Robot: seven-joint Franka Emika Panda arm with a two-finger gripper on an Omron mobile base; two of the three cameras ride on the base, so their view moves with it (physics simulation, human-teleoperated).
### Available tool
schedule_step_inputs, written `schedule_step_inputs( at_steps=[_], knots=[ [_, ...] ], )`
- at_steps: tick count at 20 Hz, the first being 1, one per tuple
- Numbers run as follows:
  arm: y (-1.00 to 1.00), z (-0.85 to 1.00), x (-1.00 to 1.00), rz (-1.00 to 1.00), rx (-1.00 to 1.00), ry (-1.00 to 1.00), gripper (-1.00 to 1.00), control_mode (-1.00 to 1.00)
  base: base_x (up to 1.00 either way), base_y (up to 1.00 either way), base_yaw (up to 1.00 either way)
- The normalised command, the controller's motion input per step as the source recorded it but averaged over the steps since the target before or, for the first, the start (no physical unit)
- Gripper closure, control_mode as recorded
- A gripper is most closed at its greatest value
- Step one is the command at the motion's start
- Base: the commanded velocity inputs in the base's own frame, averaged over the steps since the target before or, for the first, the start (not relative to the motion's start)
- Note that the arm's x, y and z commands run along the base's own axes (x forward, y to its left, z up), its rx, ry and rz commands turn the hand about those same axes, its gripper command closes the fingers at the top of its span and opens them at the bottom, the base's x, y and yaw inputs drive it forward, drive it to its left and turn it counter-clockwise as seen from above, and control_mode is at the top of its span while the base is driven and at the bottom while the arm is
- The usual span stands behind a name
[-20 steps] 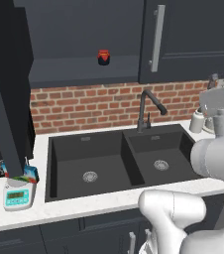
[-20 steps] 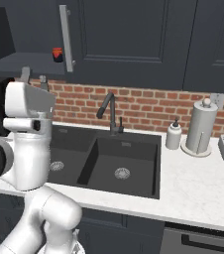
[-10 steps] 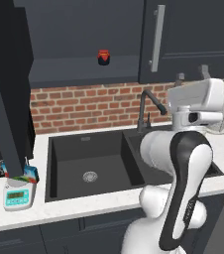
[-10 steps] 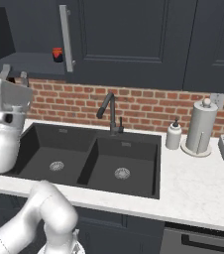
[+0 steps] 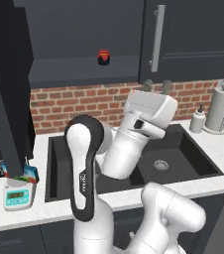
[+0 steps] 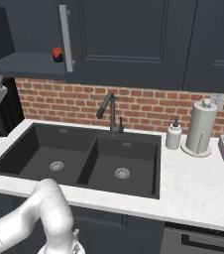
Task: Pick the boxed food and place it on the digital scale for weighing, and close the cabinet.
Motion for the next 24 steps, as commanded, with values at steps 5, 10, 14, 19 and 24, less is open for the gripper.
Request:
schedule_step_inputs(
  at_steps=[5, 10, 14, 19, 24],
  knots=[
    [0.27, -0.95, -0.70, 0.00, 0.08, -0.17, -1.00, -1.00, 0.00, 0.00, 0.00],
    [0.06, -0.79, -0.88, 0.00, 0.04, -0.16, -1.00, -1.00, 0.00, 0.00, 0.00],
    [0.17, -0.53, -0.86, 0.00, 0.00, -0.10, -1.00, -1.00, 0.00, 0.00, 0.00],
    [-0.01, -0.12, -0.91, 0.02, 0.00, -0.05, -1.00, -1.00, 0.00, 0.00, 0.00],
    [-0.08, 0.07, -1.00, 0.14, -0.03, -0.20, -1.00, -1.00, 0.00, 0.00, 0.00]
  ],
)
